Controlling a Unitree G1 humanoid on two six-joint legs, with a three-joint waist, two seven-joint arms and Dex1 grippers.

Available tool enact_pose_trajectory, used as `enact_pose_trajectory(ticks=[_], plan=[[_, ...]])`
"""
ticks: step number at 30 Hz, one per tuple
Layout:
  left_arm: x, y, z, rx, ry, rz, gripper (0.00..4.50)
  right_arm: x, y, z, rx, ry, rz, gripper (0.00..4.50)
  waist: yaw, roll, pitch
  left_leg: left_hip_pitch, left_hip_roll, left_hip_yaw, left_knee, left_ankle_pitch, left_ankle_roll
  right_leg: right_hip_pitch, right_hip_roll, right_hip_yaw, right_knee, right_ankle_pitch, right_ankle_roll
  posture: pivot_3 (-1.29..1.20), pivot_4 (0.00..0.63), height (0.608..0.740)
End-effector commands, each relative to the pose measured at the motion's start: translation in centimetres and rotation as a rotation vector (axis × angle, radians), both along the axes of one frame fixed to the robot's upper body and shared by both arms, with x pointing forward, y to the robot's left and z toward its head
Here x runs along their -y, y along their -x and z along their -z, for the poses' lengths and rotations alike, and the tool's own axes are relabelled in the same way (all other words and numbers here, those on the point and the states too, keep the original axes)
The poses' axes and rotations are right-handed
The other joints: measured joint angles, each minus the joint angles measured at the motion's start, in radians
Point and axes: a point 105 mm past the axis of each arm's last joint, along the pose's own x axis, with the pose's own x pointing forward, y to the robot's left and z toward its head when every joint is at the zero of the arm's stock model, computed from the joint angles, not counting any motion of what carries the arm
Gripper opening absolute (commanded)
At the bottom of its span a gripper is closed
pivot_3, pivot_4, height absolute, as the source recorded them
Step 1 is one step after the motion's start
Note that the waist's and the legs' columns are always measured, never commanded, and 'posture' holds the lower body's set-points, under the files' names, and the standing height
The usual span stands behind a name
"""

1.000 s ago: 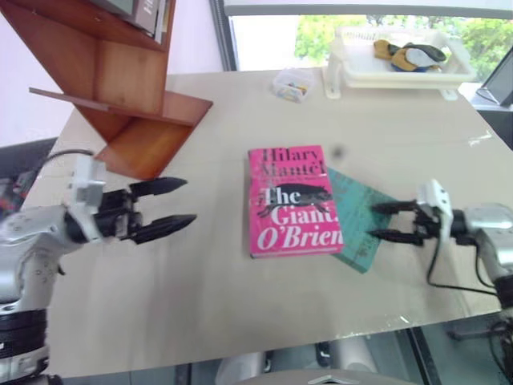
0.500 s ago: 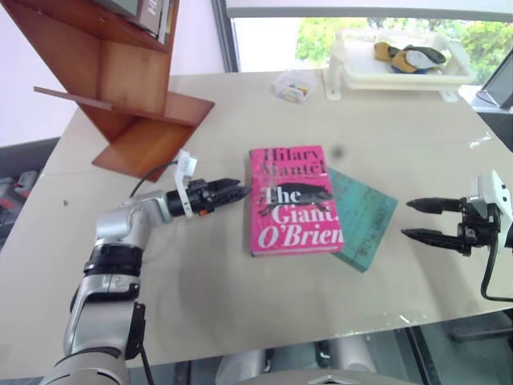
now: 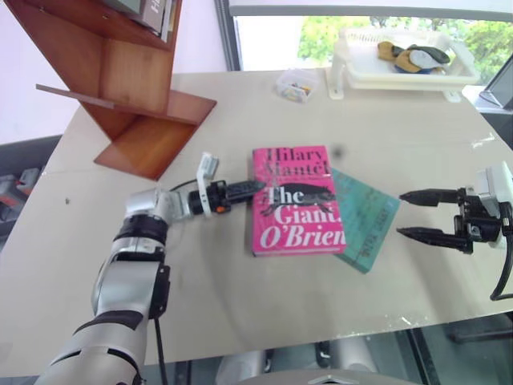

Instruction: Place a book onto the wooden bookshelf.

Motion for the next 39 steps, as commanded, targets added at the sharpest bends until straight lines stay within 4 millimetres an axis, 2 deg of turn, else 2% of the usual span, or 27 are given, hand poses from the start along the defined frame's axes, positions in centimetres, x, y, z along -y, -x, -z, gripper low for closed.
enact_pose_trajectory(ticks=[1,8,9,11,15,19,27,32,34,35,36,38,39], plan=[[0.9,0.3,-0.3,-0.023,0.029,0.05,4.38,-0.5,0.5,-1.7,0.052,-0.033,-0.025,3.15,0.0,0.0,0.0,0.0,0.0,0.0,0.0,0.0,0.0,0.0,0.0,0.0,0.0,0.0,0.0,0.0,0.15,0.74],[1.4,0.4,-0.4,-0.029,0.06,0.068,4.38,-0.6,0.3,-2.0,0.052,-0.041,-0.026,3.15,0.001,0.0,0.0,0.0,0.0,0.0,0.002,0.0,0.0,0.0,0.0,0.0,0.0,0.0,0.0,0.0,0.15,0.74],[1.5,0.4,-0.4,-0.034,0.068,0.068,4.01,-0.5,0.2,-2.0,0.051,-0.044,-0.025,3.15,0.001,0.0,0.0,-0.001,0.0,0.0,0.003,0.0,0.0,0.0,0.0,0.0,0.0,0.0,0.0,0.0,0.15,0.74],[1.6,0.4,-0.5,-0.038,0.075,0.069,3.58,-0.5,0.1,-1.9,0.05,-0.045,-0.023,3.15,0.001,0.0,0.0,-0.001,0.0,0.0,0.004,0.0,0.0,0.0,0.0,0.0,0.0,0.0,0.0,0.0,0.15,0.74],[1.4,0.3,-0.6,-0.039,0.082,0.057,1.9,-0.5,0.1,-1.8,0.044,-0.046,-0.022,3.15,0.0,0.0,0.0,-0.001,0.001,0.0,0.004,0.0,0.0,0.0,0.0,0.0,0.001,0.0,0.0,0.0,0.15,0.74],[0.9,0.3,-0.6,-0.04,0.072,0.047,0.7,-0.4,0.1,-1.5,0.035,-0.043,-0.017,3.15,0.0,0.0,0.0,-0.001,0.001,0.0,0.005,0.0,0.0,0.0,0.0,0.0,0.001,0.0,0.0,0.0,0.15,0.74],[-0.3,-0.5,-2.1,-0.029,0.134,-0.031,0.7,-0.1,0.1,-1.1,0.03,-0.036,-0.005,3.15,-0.001,0.0,0.0,-0.001,0.001,0.0,0.005,0.0,0.0,0.0,0.0,0.0,0.002,0.0,0.0,0.0,0.15,0.74],[0.0,0.4,-1.2,-0.011,0.093,0.025,0.7,-0.1,0.0,-0.9,0.029,-0.035,-0.002,3.15,-0.001,0.0,0.0,-0.001,0.001,0.0,0.005,0.0,0.0,0.0,0.0,0.0,0.002,0.0,0.0,0.0,0.15,0.74],[0.1,0.5,-0.9,-0.019,0.089,0.023,1.59,-0.1,0.1,-0.8,0.028,-0.037,-0.002,3.15,-0.001,0.0,0.0,-0.001,0.001,0.0,0.005,0.0,0.0,0.0,0.0,0.0,0.002,0.0,0.0,0.0,0.15,0.74],[0.1,0.2,-0.7,-0.031,0.08,-0.003,1.81,-0.1,0.1,-0.8,0.028,-0.037,-0.001,3.15,-0.001,0.0,0.0,-0.002,0.001,0.0,0.006,0.0,0.0,0.0,0.0,0.0,0.002,0.0,0.0,0.0,0.15,0.74],[0.0,-0.1,-0.6,-0.043,0.072,-0.028,2.43,-0.1,0.1,-0.8,0.027,-0.037,0.0,3.15,0.001,0.0,0.0,-0.002,0.001,0.0,0.006,0.0,0.0,0.0,0.0,0.0,0.001,0.0,0.0,0.0,0.15,0.74],[-0.1,-0.5,-0.5,-0.06,0.071,-0.058,3.11,-0.1,0.1,-0.8,0.026,-0.035,0.001,3.15,0.001,0.0,0.0,-0.002,0.001,-0.001,0.006,0.0,0.0,0.0,0.0,0.0,0.002,0.0,0.0,0.0,0.15,0.74],[-0.1,-0.6,-0.5,-0.065,0.079,-0.061,3.11,-0.1,0.0,-0.8,0.026,-0.034,0.002,3.15,0.0,0.0,0.0,-0.002,0.001,-0.001,0.006,0.0,0.0,0.0,0.0,0.0,0.002,0.0,0.0,0.0,0.15,0.74]])
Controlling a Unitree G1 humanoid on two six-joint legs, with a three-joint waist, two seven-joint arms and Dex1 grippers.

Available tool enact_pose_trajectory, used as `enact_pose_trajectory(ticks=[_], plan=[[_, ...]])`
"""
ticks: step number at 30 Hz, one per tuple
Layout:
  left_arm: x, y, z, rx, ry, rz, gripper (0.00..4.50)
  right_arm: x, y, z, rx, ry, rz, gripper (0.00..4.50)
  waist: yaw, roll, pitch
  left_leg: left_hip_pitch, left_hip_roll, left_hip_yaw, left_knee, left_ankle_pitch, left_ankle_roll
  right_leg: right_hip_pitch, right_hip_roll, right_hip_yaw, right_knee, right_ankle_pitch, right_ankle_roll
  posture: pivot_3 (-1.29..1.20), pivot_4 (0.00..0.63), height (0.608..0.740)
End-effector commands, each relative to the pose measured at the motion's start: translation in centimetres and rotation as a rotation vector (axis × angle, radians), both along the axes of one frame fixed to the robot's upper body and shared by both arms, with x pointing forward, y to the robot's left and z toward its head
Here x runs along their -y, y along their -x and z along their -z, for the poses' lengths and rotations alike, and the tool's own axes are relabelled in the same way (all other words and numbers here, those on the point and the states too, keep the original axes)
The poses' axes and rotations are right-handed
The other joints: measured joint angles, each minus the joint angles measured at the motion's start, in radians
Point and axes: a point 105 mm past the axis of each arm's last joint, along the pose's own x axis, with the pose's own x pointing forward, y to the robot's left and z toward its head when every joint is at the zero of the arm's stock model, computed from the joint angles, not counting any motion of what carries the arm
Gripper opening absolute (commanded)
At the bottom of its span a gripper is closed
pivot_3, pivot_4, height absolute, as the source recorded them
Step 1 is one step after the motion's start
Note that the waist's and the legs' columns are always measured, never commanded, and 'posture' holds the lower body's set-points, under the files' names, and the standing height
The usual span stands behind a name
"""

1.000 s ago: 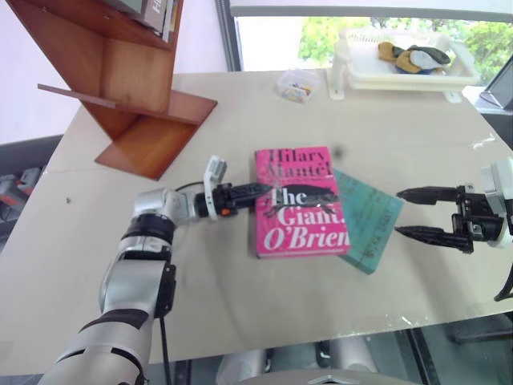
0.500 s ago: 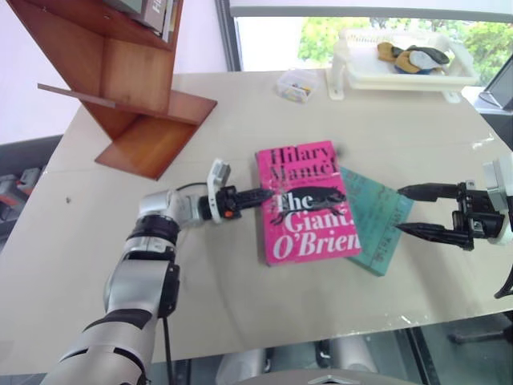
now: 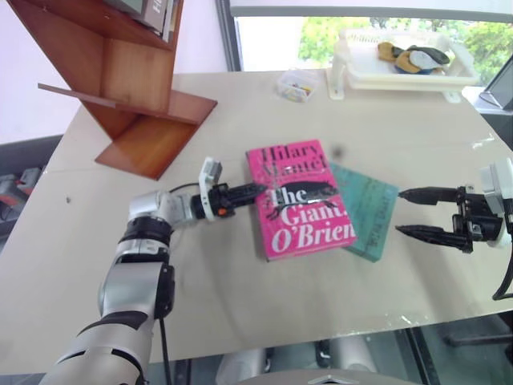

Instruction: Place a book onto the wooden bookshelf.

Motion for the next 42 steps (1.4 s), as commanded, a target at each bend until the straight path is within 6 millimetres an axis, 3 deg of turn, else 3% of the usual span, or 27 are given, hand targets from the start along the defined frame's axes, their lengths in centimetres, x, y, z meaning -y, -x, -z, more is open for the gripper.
enact_pose_trajectory(ticks=[1,10,13,16,17,18,23,28,31,34,37,42], plan=[[-0.2,-0.6,-0.8,0.004,0.027,-0.027,3.11,0.1,0.1,-0.7,0.042,0.004,-0.002,3.15,-0.001,0.0,0.0,0.0,0.0,0.0,0.0,0.0,0.0,0.0,0.0,0.0,0.0,0.0,0.0,0.0,0.15,0.74],[-0.4,-0.8,-1.1,-0.02,0.067,-0.06,3.11,0.3,0.0,-0.5,0.041,0.019,0.004,3.15,-0.001,0.0,0.0,0.0,0.0,0.0,0.0,0.0,0.0,0.0,0.0,0.0,0.001,0.0,0.0,0.0,0.15,0.74],[-0.6,-0.8,-1.0,-0.025,0.075,-0.07,2.36,0.4,-0.1,-0.4,0.04,0.025,0.005,3.15,-0.001,0.0,0.0,0.0,0.0,0.0,0.001,0.0,0.0,0.0,0.0,0.0,0.001,0.0,0.0,0.0,0.15,0.74],[-0.6,-0.9,-1.4,-0.025,0.097,-0.075,0.98,0.4,-0.1,-0.4,0.039,0.028,0.004,3.15,-0.002,0.0,0.0,0.0,0.0,0.0,0.001,0.0,0.0,0.0,0.0,0.0,0.001,0.0,0.0,0.0,0.15,0.74],[-0.7,-0.9,-1.4,-0.026,0.098,-0.076,0.88,0.4,-0.1,-0.4,0.039,0.028,0.004,3.15,-0.002,0.0,0.0,0.0,0.0,0.0,0.001,0.0,0.0,0.0,0.0,0.0,0.001,0.0,0.0,0.0,0.15,0.74],[-0.7,-0.8,-1.3,-0.026,0.098,-0.076,0.49,0.4,-0.1,-0.4,0.039,0.029,0.003,3.15,-0.002,0.0,0.0,0.0,0.0,0.0,0.001,0.0,0.0,0.0,0.0,0.0,0.001,0.0,0.0,0.0,0.15,0.74],[-0.7,-0.8,-1.8,-0.015,0.125,-0.075,0.34,0.4,-0.2,-0.4,0.04,0.033,0.002,3.15,-0.002,0.0,0.0,0.0,0.0,0.0,0.001,0.0,0.0,0.0,0.0,0.0,0.001,0.0,0.0,0.0,0.15,0.74],[-1.5,-1.6,-5.1,0.073,0.213,-0.114,0.34,0.6,-0.4,-0.4,0.045,0.03,0.01,3.15,-0.002,0.0,0.0,0.0,0.0,0.0,0.001,0.0,0.0,0.0,0.0,0.0,0.001,0.0,0.0,0.0,0.15,0.74],[-1.1,-1.6,-8.7,0.203,0.238,-0.079,0.34,1.1,-0.8,-0.7,0.049,-0.048,0.043,3.15,-0.001,-0.001,0.001,0.0,0.0,0.0,0.001,0.0,0.0,0.0,0.0,0.0,0.001,0.0,0.0,0.0,0.15,0.74],[0.3,-0.5,-10.7,0.371,0.125,-0.009,0.34,2.7,-1.5,-0.9,0.065,-0.157,0.114,3.15,0.002,-0.002,0.001,-0.002,0.0,-0.002,0.002,0.0,0.0,0.0,-0.001,-0.001,0.0,0.0,0.0,0.0,0.15,0.74],[1.3,0.9,-14.3,0.719,-0.061,-0.002,0.34,5.7,-2.1,0.1,0.065,-0.194,0.202,3.15,0.001,-0.001,0.001,-0.003,0.0,-0.002,0.001,0.0,0.0,0.0,-0.001,-0.001,0.0,0.0,0.0,0.0,0.15,0.74],[1.0,1.9,-17.7,1.165,-0.388,-0.075,0.34,7.1,-2.0,-0.8,0.053,-0.295,0.196,3.15,-0.005,0.001,0.001,-0.001,0.001,0.0,0.0,0.0,-0.002,-0.001,0.0,0.001,-0.001,0.0,0.0,0.0,0.15,0.74]])
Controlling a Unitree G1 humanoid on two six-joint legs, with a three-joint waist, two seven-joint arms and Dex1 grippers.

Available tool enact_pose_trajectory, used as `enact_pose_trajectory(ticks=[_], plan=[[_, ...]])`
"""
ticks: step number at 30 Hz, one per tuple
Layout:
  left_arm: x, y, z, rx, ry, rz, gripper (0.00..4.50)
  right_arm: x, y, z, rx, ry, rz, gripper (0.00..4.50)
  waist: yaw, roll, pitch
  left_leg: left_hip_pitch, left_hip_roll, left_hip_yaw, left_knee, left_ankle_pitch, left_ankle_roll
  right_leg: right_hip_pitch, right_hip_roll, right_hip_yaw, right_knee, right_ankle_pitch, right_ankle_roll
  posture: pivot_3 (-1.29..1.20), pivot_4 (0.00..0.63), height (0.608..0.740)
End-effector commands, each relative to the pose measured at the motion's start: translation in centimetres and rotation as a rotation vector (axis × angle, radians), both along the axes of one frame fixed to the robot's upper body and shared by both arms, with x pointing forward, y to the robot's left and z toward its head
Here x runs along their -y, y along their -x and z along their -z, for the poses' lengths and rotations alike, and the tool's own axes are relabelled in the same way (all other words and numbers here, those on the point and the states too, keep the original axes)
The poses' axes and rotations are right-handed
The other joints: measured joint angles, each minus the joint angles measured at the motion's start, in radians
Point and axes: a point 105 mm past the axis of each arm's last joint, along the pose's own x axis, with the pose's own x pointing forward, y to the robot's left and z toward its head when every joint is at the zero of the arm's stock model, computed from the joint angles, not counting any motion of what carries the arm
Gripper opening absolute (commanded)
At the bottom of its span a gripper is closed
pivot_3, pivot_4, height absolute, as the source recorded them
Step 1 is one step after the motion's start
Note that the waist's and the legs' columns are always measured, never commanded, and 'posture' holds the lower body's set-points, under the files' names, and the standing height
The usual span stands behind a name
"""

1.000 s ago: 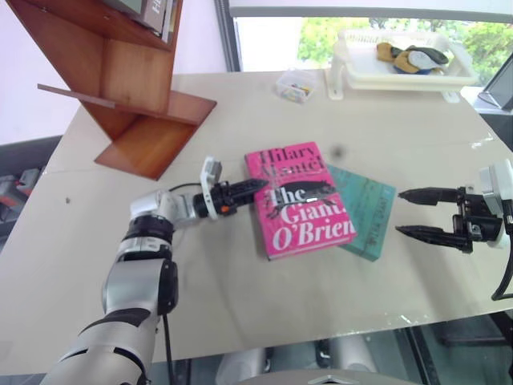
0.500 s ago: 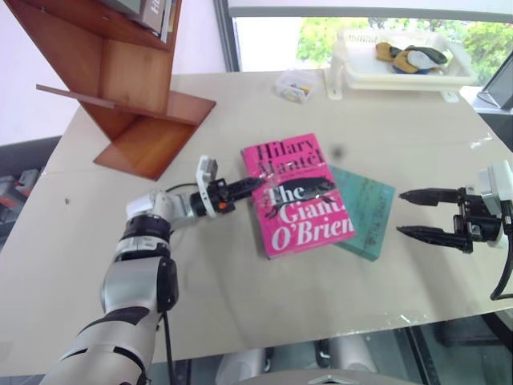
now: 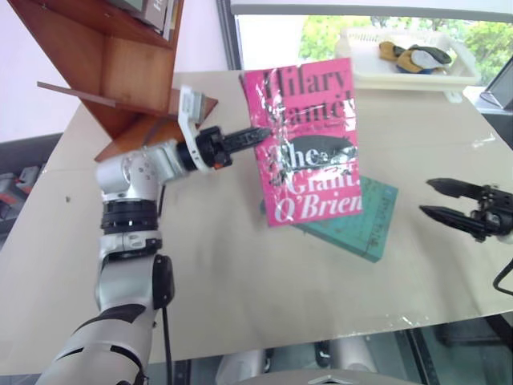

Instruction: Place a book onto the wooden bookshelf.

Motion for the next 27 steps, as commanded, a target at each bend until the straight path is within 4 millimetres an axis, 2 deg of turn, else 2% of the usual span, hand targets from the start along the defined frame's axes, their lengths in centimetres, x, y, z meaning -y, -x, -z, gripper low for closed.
enact_pose_trajectory(ticks=[1,5,10,13,22,27], plan=[[-0.3,1.1,-3.5,0.354,-0.164,-0.08,0.34,0.6,0.4,-2.7,0.067,-0.077,-0.031,3.15,-0.003,0.002,0.0,0.002,0.0,0.001,-0.001,0.0,-0.001,0.0,0.0,0.001,0.0,0.0,0.0,0.0,0.15,0.74],[-1.2,2.2,-7.0,0.611,-0.292,-0.171,0.34,0.1,0.7,-5.0,0.038,-0.149,-0.113,3.15,-0.003,0.003,0.0,0.004,0.0,0.003,-0.001,0.001,-0.001,0.0,0.001,0.003,0.002,0.0,0.0,0.0,0.15,0.74],[-2.4,2.6,-8.9,0.818,-0.474,-0.279,0.34,-0.8,1.0,-6.7,0.012,-0.163,-0.198,3.15,0.003,0.002,0.0,0.003,0.0,0.002,0.0,0.0,0.0,0.001,0.001,0.003,0.001,0.0,0.0,0.0,0.15,0.74],[-2.9,3.6,-10.1,0.957,-0.569,-0.31,0.34,-1.4,0.5,-7.6,0.023,-0.195,-0.232,3.15,0.004,0.002,0.0,0.001,0.0,0.002,-0.001,0.0,0.0,0.0,0.001,0.002,0.0,0.0,0.0,0.0,0.15,0.74],[-3.6,6.9,-12.8,1.256,-0.734,-0.28,0.34,-2.0,-1.4,-6.9,0.007,-0.198,-0.251,3.15,0.004,0.001,0.001,-0.001,0.0,0.002,0.0,-0.001,0.001,0.0,0.001,0.0,-0.001,0.0,0.0,0.0,0.15,0.74],[-4.5,8.3,-14.0,1.308,-0.8,-0.284,0.34,-1.6,-1.9,-7.1,0.012,-0.189,-0.254,3.15,0.002,0.001,0.002,-0.001,0.0,0.002,0.0,-0.001,0.001,0.0,0.001,-0.001,-0.001,0.0,0.0,0.0,0.15,0.74]])
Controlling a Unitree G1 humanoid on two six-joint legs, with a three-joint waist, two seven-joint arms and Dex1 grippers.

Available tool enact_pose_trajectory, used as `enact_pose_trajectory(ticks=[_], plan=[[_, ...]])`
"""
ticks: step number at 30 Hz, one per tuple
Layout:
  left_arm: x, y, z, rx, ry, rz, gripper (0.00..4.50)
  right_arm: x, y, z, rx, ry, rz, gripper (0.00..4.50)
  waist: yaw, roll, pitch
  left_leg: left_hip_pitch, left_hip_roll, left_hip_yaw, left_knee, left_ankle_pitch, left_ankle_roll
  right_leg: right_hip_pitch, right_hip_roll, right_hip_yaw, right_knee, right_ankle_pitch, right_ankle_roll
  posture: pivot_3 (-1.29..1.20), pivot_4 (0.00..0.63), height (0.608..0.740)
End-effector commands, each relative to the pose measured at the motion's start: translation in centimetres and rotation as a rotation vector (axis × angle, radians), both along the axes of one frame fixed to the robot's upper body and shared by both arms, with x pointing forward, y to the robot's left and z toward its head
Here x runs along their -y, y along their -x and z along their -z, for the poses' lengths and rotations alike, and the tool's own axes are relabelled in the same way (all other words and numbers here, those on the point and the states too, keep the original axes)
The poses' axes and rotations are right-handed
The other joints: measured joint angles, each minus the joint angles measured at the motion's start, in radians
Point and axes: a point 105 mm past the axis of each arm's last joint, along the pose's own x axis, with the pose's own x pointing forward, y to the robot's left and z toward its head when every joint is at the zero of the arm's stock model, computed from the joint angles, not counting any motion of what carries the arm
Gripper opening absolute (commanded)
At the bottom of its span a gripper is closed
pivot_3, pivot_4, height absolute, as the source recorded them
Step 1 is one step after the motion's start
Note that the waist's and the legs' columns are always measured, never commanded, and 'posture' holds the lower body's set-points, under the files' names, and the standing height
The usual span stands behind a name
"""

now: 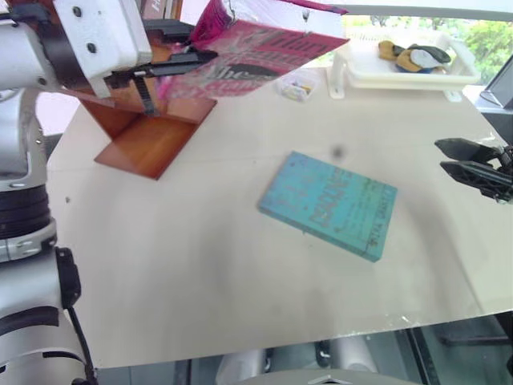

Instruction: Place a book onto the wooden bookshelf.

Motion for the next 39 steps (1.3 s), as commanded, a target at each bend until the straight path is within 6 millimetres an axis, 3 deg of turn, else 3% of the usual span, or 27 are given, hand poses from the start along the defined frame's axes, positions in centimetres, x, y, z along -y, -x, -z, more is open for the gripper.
enact_pose_trajectory(ticks=[1,8,17,22,27,39], plan=[[-0.8,2.3,-2.6,0.131,-0.035,-0.012,0.34,0.2,0.1,-1.1,0.055,0.019,-0.017,3.15,0.0,0.0,0.0,0.0,0.0,0.0,0.0,0.0,0.0,0.0,0.0,0.0,0.0,0.0,0.0,0.0,0.15,0.74],[-5.0,2.2,-3.4,0.184,-0.197,-0.219,0.34,-1.0,0.1,-2.3,0.085,-0.028,-0.096,3.15,-0.004,0.0,0.0,0.001,0.0,0.001,0.0,0.0,0.0,0.0,0.0,0.0,0.0,0.0,0.0,0.0,0.15,0.74],[-8.0,1.8,-2.8,0.154,-0.302,-0.344,0.34,-1.5,0.2,-2.7,0.095,-0.045,-0.115,3.15,0.001,0.0,0.001,-0.001,0.0,0.0,0.0,-0.001,0.001,0.0,0.0,-0.001,0.0,0.0,0.0,0.0,0.15,0.74],[-11.6,-0.3,-0.7,0.105,-0.362,-0.427,0.34,-2.0,0.6,-2.6,0.098,-0.042,-0.123,3.15,-0.001,0.001,0.001,0.0,0.0,0.002,0.0,-0.001,0.001,0.0,0.001,-0.001,0.0,0.0,0.001,0.0,0.15,0.74],[-14.4,-1.8,0.2,0.115,-0.406,-0.489,0.34,-2.8,1.3,-2.7,0.101,-0.047,-0.151,3.15,-0.001,0.0,0.001,-0.001,0.0,0.005,0.001,0.0,0.001,0.0,0.001,-0.002,0.001,0.0,0.001,0.0,0.15,0.74],[-15.9,-5.2,2.2,0.103,-0.472,-0.545,0.34,-3.7,2.4,-3.3,0.1,-0.068,-0.15,3.15,-0.002,-0.001,0.001,-0.006,-0.002,0.003,0.002,-0.001,0.002,-0.001,0.0,-0.007,0.001,0.0,0.001,0.0,0.15,0.74]])
